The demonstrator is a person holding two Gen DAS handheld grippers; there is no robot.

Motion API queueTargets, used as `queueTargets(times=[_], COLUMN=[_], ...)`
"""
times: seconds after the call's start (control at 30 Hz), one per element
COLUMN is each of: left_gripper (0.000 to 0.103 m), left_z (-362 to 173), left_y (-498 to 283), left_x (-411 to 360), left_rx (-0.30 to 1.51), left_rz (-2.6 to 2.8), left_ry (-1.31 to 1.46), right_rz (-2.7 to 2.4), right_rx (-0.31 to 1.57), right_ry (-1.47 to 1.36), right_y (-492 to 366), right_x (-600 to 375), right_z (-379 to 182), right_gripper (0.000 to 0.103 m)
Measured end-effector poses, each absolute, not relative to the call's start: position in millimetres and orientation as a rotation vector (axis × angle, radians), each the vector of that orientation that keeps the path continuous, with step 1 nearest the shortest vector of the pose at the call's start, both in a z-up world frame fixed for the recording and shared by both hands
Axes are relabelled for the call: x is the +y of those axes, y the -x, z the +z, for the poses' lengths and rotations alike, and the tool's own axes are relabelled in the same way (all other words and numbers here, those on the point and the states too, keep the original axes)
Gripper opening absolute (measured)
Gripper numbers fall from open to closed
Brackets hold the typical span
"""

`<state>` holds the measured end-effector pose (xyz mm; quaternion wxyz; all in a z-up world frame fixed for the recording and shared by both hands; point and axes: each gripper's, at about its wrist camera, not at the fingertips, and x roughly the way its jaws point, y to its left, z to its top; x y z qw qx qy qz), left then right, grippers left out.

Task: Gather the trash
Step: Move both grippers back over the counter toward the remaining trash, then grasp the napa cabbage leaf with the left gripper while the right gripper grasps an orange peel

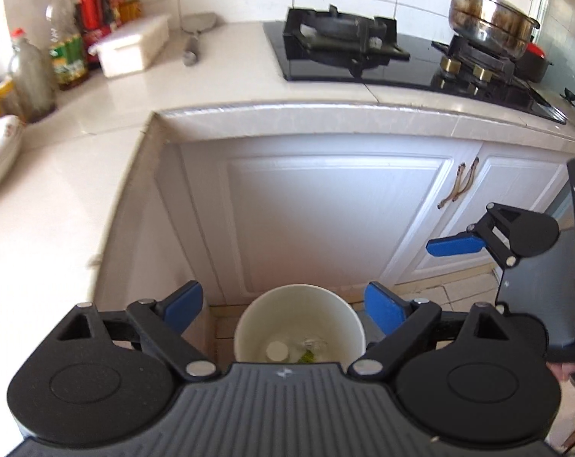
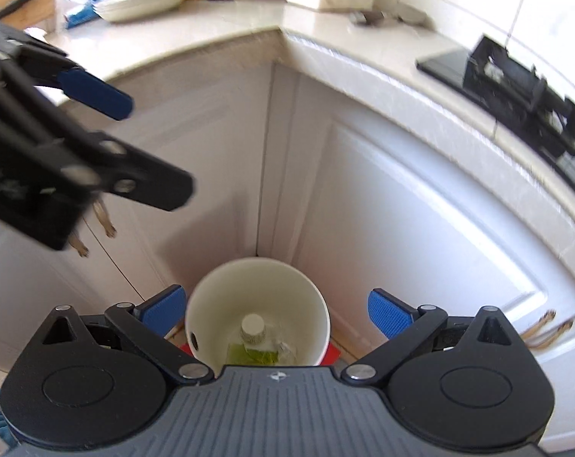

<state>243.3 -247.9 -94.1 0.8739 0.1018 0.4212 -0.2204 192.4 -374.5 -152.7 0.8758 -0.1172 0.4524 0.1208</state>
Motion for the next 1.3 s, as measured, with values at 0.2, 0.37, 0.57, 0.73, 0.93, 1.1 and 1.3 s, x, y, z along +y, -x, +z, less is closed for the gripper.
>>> queueTargets(times=[0.2,0.37,0.57,0.73,0.93,1.1,1.3], left_gripper=[0.092,0.092,0.092,0.092,0.092,0.092,0.092], left_z=[-64,-55,-54,-55,-54,-53,-47], left_y=[-218,-203,-189,-180,-170,-166,-168], left_x=[-204,-161,-113,-74,-31,6,46], left_rx=[0.83,0.828,0.833,0.832,0.823,0.812,0.799], left_rz=[-0.361,-0.266,-0.152,-0.063,0.04,0.146,0.23], left_ry=[-0.228,-0.186,-0.124,-0.083,-0.053,-0.02,0.002], right_rz=[0.333,0.411,0.512,0.585,0.671,0.738,0.803], right_rx=[0.875,0.81,0.757,0.75,0.747,0.753,0.744], right_ry=[0.249,0.29,0.314,0.317,0.339,0.359,0.395], right_y=[-195,-200,-214,-225,-239,-248,-257], right_x=[-340,-301,-256,-221,-182,-150,-114], right_z=[-113,-91,-71,-66,-69,-75,-77], right_gripper=[0.103,0.103,0.103,0.103,0.103,0.103,0.103])
